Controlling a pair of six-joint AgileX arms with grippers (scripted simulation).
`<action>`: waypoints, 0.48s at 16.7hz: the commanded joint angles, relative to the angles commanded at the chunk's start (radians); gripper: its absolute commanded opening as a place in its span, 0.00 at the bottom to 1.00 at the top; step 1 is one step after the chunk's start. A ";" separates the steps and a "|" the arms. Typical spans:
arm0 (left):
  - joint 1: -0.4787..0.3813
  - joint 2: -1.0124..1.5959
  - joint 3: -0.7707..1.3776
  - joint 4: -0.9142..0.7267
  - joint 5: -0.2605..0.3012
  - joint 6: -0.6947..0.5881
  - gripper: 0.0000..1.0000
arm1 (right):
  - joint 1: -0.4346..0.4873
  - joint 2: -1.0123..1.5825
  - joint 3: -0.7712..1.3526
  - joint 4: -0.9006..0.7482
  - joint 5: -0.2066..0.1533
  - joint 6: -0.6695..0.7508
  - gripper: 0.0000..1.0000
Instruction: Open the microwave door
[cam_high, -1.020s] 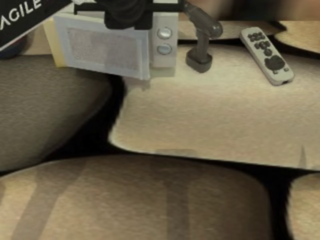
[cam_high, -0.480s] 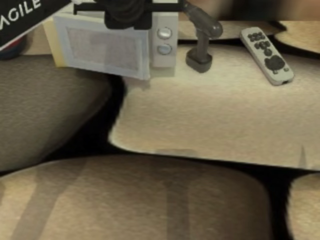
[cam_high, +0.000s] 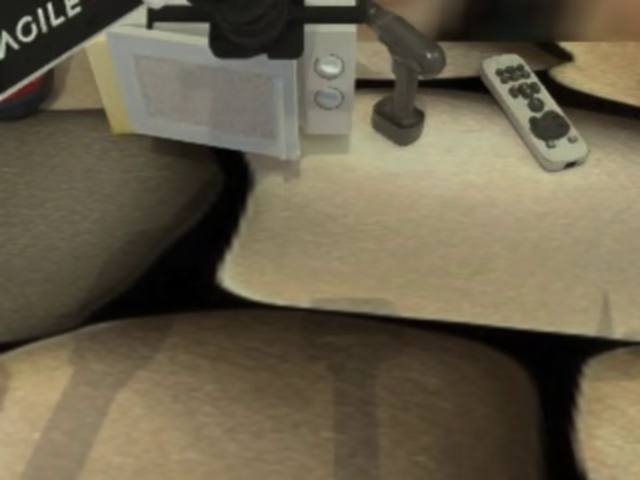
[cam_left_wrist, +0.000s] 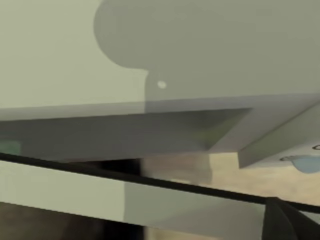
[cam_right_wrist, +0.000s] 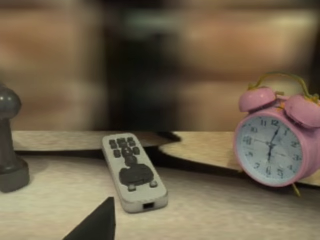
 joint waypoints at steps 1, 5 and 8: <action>0.000 -0.001 -0.003 0.002 0.001 0.003 0.00 | 0.000 0.000 0.000 0.000 0.000 0.000 1.00; 0.005 -0.029 -0.108 0.034 0.030 0.055 0.00 | 0.000 0.000 0.000 0.000 0.000 0.000 1.00; 0.007 -0.046 -0.198 0.059 0.063 0.098 0.00 | 0.000 0.000 0.000 0.000 0.000 0.000 1.00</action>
